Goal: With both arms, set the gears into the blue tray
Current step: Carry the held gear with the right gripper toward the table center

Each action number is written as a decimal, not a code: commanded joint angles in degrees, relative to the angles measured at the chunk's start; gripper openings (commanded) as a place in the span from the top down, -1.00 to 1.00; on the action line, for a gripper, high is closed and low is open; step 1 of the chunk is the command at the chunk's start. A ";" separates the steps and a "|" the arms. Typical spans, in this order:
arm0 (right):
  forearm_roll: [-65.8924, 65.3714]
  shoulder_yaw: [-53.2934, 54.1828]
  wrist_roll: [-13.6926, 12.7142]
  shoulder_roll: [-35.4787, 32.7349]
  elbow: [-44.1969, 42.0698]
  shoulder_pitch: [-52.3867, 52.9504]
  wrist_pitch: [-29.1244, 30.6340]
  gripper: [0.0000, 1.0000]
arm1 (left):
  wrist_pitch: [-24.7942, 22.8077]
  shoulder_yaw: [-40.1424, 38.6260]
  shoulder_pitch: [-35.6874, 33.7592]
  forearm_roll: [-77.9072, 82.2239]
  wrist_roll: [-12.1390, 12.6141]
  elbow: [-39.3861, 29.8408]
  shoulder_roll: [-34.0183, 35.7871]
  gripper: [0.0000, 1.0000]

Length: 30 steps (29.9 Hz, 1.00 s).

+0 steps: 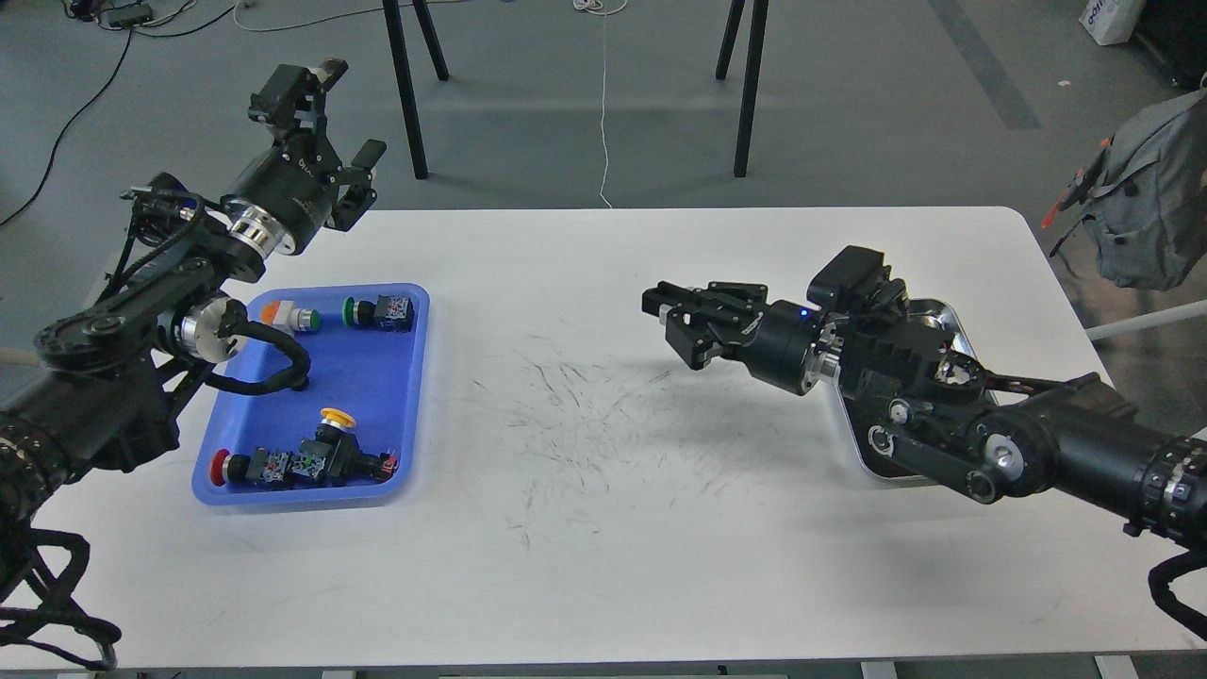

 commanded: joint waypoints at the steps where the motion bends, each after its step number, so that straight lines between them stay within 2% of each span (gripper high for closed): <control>1: -0.71 -0.30 0.21 2.79 -0.79 -2.33 -1.03 0.97 | -0.30 0.02 0.31 -0.02 0.00 -0.04 0.72 -0.99; 10: -6.15 -1.09 0.30 4.03 -2.11 -4.62 -1.12 0.97 | 0.49 0.55 1.10 -0.11 0.00 -4.16 3.35 -0.99; 17: -6.25 -1.97 0.61 4.03 -2.02 -4.53 -1.12 0.97 | 0.67 0.55 1.27 -0.02 0.00 -5.22 4.77 -0.99; 24: -6.25 -3.81 0.61 5.43 -5.97 -4.36 -0.68 0.97 | 0.76 0.46 1.62 -0.02 0.00 -5.31 4.59 -0.99; 30: -6.25 -4.43 0.61 6.75 -6.59 -3.92 -0.77 0.96 | 2.34 0.29 2.24 -0.02 0.00 -9.00 5.38 -0.99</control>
